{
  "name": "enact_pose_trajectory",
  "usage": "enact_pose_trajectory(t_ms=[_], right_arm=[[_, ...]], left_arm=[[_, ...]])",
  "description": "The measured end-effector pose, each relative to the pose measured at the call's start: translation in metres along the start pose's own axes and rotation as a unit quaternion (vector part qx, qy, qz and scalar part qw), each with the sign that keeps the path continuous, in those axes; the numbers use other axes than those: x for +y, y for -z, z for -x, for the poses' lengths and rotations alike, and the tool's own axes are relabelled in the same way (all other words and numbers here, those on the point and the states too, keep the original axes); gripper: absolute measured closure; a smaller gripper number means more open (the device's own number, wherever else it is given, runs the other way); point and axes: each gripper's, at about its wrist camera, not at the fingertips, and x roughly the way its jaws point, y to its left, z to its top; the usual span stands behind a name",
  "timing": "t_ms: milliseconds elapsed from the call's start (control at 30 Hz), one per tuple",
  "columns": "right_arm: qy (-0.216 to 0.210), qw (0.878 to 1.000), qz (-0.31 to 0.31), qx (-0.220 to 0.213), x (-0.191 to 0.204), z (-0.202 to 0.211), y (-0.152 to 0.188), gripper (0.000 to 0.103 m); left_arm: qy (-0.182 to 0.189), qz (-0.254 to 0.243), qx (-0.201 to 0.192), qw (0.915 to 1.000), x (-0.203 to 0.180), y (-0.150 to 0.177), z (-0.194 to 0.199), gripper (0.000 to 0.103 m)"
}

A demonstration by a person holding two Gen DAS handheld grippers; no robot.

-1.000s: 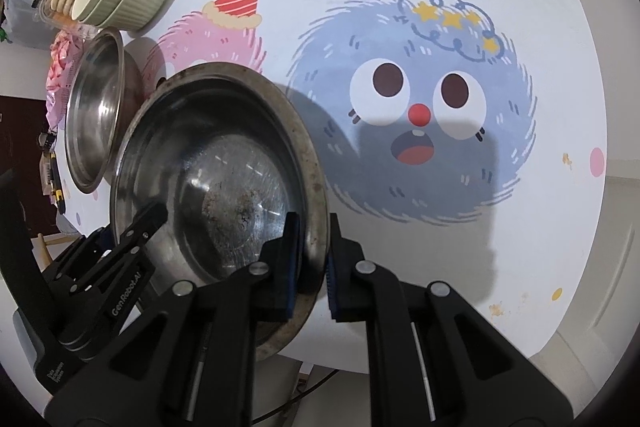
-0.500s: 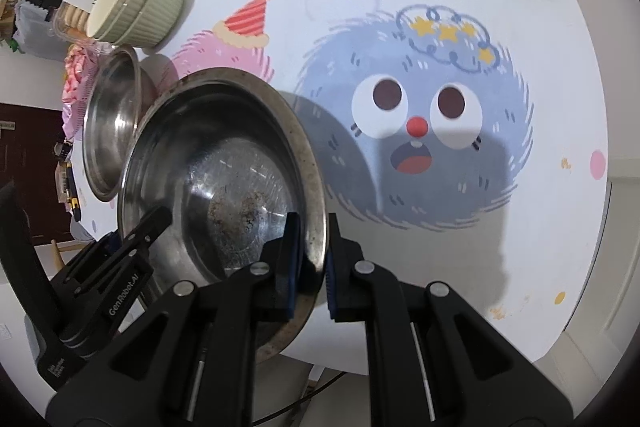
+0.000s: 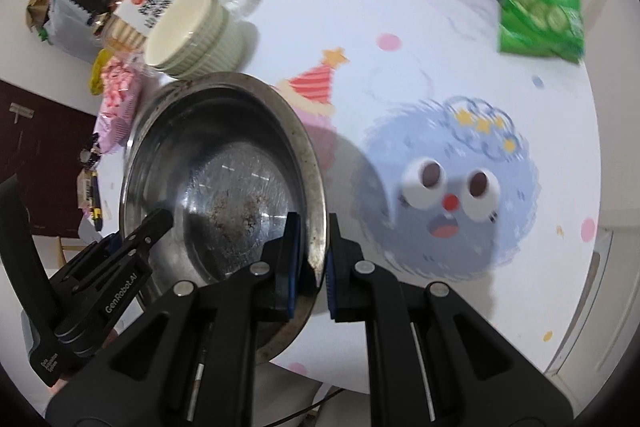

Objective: Organize plates and bowls

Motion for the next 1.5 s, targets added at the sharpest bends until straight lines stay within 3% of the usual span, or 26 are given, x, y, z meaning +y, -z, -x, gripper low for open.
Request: enact_pose_trajectory(t_ms=[333,633,1033,1500], right_arm=[[-0.02,0.998,0.059,0.011,0.069,-0.026,-0.027,0.09],[-0.018,0.996,0.082,0.017,0.11,-0.051,-0.047,0.09],[0.0,0.997,0.071,0.036,0.119,-0.087,-0.061,0.09],[0.008,0.997,0.068,0.047,0.12,-0.096,-0.065,0.09]], left_arm=[[-0.03,0.058,-0.014,0.9977,0.064,-0.017,0.002,0.079],[-0.038,0.075,-0.021,0.9962,0.1,-0.039,-0.008,0.079],[-0.031,0.069,-0.001,0.9971,0.118,-0.051,-0.043,0.079],[-0.023,0.069,0.016,0.9972,0.124,-0.053,-0.055,0.079]])
